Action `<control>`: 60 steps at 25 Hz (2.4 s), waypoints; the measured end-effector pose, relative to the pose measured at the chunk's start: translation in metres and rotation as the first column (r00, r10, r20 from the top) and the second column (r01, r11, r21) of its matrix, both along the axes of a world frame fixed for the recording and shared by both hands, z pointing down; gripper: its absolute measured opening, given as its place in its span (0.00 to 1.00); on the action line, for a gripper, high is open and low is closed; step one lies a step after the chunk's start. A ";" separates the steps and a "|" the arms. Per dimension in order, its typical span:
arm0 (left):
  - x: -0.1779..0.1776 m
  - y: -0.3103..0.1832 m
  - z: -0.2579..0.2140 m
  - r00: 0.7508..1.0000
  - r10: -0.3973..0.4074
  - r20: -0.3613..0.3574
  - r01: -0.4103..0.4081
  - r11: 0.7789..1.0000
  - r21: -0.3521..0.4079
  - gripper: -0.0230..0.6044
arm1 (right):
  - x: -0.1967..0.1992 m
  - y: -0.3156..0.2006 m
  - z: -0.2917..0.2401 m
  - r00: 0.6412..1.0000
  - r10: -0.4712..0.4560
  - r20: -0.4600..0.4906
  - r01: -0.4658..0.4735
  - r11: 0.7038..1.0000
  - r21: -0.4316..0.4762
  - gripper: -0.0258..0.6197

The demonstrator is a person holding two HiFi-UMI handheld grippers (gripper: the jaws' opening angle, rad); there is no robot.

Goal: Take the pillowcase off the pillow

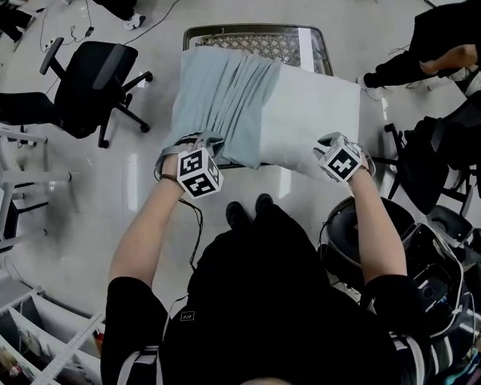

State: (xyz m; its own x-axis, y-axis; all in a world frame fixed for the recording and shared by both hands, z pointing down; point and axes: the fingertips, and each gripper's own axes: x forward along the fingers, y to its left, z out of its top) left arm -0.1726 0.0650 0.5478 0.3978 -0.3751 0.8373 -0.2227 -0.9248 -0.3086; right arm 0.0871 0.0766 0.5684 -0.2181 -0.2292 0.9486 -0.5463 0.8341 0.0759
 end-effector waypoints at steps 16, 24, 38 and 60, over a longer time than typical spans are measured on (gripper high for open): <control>0.090 -0.217 -0.002 0.998 -0.014 -0.059 0.010 0.998 -0.069 0.20 | -0.024 -0.191 0.023 0.990 -0.072 0.122 0.071 0.997 0.011 0.49; 0.128 -0.281 0.066 1.000 0.001 -0.013 -0.004 0.965 -0.260 0.34 | -0.030 -0.245 0.093 0.974 -0.137 0.181 0.177 0.958 -0.224 0.77; 0.112 -0.271 0.072 0.963 0.227 0.144 -0.142 0.884 -0.445 0.06 | -0.040 -0.202 0.051 0.868 -0.202 0.453 0.425 0.774 -0.470 0.39; -0.031 -0.258 -0.057 0.995 -0.013 0.103 0.035 0.975 -0.219 0.06 | -0.023 -0.201 -0.067 0.854 -0.288 0.433 0.436 0.850 -0.294 0.31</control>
State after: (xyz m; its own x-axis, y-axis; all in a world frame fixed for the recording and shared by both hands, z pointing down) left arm -0.2040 -0.1932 0.4910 0.3011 -0.1851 0.9355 -0.2241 -0.9672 -0.1193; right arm 0.0643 -0.1243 0.5017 -0.5549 0.2854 0.7814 -0.1245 0.9003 -0.4172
